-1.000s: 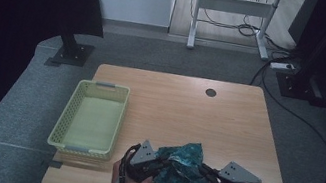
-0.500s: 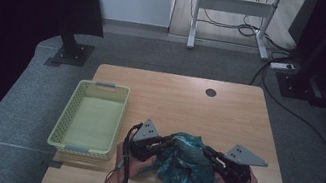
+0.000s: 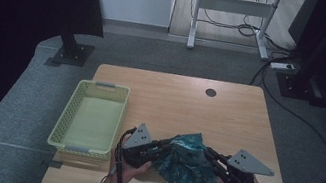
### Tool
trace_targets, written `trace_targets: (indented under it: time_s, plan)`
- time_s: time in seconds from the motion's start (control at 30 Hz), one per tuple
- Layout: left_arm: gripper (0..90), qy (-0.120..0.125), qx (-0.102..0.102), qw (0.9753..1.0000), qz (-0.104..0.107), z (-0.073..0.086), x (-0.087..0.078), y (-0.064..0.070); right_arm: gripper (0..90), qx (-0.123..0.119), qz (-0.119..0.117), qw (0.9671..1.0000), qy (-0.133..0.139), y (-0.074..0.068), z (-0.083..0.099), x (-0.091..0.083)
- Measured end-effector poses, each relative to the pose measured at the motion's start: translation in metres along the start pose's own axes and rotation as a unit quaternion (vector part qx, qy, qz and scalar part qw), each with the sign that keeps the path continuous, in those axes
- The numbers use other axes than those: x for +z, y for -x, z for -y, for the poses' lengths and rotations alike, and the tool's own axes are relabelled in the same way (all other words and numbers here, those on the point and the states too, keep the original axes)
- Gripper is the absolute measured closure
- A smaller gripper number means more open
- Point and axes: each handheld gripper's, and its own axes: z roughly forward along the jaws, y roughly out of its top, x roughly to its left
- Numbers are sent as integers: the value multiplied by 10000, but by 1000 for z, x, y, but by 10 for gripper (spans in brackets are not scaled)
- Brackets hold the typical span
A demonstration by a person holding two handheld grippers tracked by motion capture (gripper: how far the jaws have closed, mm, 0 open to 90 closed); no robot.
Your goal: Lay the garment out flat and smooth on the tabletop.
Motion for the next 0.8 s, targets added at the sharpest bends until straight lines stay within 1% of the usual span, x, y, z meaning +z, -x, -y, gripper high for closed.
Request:
trace_targets:
  time_s: [0.07,0.23,0.33,0.37,0.4,0.43,0.47,0.5,0.53,0.57,0.6,0.63,0.67,0.7,0.73,0.77,0.8]
  plan:
    - [841,38,18,10000,-11,-2,-3,0,843,-23,-5,10000,34,0,-3,-1]
    - [842,53,14,10000,-64,-4,-3,-2,843,-45,-10,10000,32,0,-6,2]
    - [842,-8,79,9998,-177,-10,4,-7,843,-123,15,9999,-20,3,-11,7]
    - [839,-26,72,9997,-218,-14,8,-11,842,-85,3,10000,-44,11,-16,12]
    - [839,-46,42,9996,-269,-18,13,-16,842,-85,3,10000,-44,11,-16,12]
    - [831,-71,-28,9993,-355,-21,21,-23,842,-3,-24,10000,-73,18,-18,17]
    - [753,-92,-182,9988,-442,-22,30,-31,841,161,-57,9998,-90,26,-19,24]
    - [753,-153,-358,9979,-509,-22,40,-40,834,330,-56,9994,-121,36,-18,32]
    - [635,-260,-497,9965,-626,-21,51,-48,724,694,101,9970,-333,56,-10,51]
    - [585,-452,-636,9929,-904,-13,67,-58,620,897,323,9943,-481,65,-3,61]
    - [549,-452,-636,9929,-904,-13,67,-58,549,1058,599,9903,-666,73,4,70]
    - [505,-573,-594,9903,-1119,-7,73,-60,495,1191,826,9861,-810,78,12,76]
    - [490,-573,-594,9903,-1119,-7,73,-60,495,1191,826,9861,-810,78,12,76]
    - [490,-542,-588,9900,-1167,-5,71,-60,477,1306,925,9834,-850,82,18,78]
    - [485,-518,-571,9905,-1141,-3,69,-59,477,1348,925,9831,-825,83,23,77]
    - [471,-514,-546,9908,-1129,-1,68,-58,484,1245,875,9848,-839,81,28,74]
    - [468,-535,-531,9906,-1139,1,66,-57,487,1217,822,9856,-843,79,30,72]
